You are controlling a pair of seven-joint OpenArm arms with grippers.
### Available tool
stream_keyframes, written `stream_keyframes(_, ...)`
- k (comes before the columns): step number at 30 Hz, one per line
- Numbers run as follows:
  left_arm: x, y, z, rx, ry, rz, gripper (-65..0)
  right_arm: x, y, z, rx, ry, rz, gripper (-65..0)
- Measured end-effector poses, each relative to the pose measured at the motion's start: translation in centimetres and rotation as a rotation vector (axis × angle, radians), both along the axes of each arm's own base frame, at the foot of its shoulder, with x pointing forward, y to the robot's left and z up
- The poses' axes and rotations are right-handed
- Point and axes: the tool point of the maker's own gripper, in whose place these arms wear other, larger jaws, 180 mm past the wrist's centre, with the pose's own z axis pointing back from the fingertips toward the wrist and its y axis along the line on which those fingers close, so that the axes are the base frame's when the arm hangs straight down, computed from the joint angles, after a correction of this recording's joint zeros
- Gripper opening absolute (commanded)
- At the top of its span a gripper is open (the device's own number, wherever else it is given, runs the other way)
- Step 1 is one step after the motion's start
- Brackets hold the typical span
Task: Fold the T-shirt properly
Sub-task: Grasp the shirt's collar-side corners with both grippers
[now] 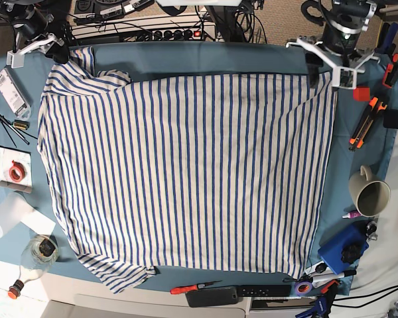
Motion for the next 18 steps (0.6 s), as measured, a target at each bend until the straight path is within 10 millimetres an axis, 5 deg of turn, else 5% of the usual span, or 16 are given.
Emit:
stream_keyframes(4,0.7,0.3,-0.4,-0.001,0.004,0.011,-35.6,-0.2,0.2,-0.1,0.007,0.013,0.007,-38.6)
stream_keyframes(11,0.2,2.0,-6.5,-0.017,0.196,0.095,-35.5,-0.3,0.3,-0.2,0.012,0.017,0.01,-38.6)
stream_keyframes(18,1.1,1.9,-6.9,-0.037,0.184,0.113,-35.5,-0.3,0.3,-0.2,0.012,0.018,0.01,-38.6)
